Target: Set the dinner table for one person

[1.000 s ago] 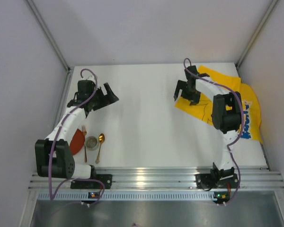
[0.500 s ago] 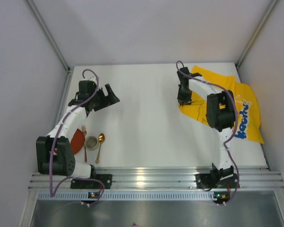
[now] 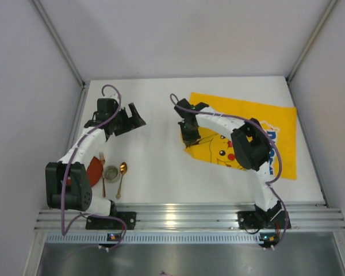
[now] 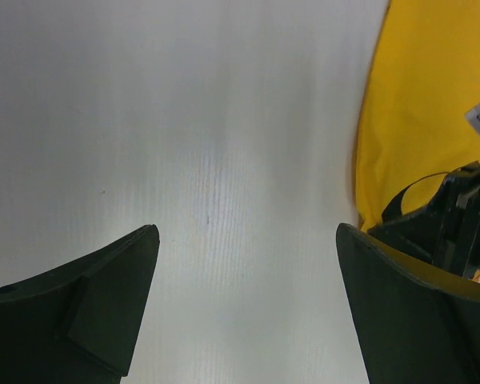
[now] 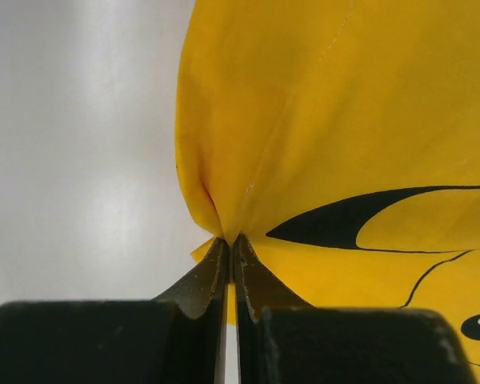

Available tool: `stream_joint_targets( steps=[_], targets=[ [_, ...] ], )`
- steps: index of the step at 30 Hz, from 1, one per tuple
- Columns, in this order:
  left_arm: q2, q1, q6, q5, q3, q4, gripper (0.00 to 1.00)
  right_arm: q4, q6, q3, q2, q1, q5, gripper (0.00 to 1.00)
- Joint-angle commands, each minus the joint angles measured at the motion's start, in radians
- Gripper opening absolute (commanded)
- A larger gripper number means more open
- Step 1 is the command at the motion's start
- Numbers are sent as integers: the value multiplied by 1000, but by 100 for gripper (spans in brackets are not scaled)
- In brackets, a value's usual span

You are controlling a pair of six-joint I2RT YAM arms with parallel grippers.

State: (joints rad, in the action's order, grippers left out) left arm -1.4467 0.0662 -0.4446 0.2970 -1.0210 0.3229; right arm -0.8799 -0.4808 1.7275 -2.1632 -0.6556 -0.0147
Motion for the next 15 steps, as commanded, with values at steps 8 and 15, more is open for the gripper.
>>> stream_joint_targets(
  steps=[8,15],
  targets=[
    [-6,-3,14,-10,-34,-7,97,64,13,59,224,-124,292,69],
    [-139,58,24,56,-68,-33,99,62,103,-12,402,-127,315,94]
  ],
)
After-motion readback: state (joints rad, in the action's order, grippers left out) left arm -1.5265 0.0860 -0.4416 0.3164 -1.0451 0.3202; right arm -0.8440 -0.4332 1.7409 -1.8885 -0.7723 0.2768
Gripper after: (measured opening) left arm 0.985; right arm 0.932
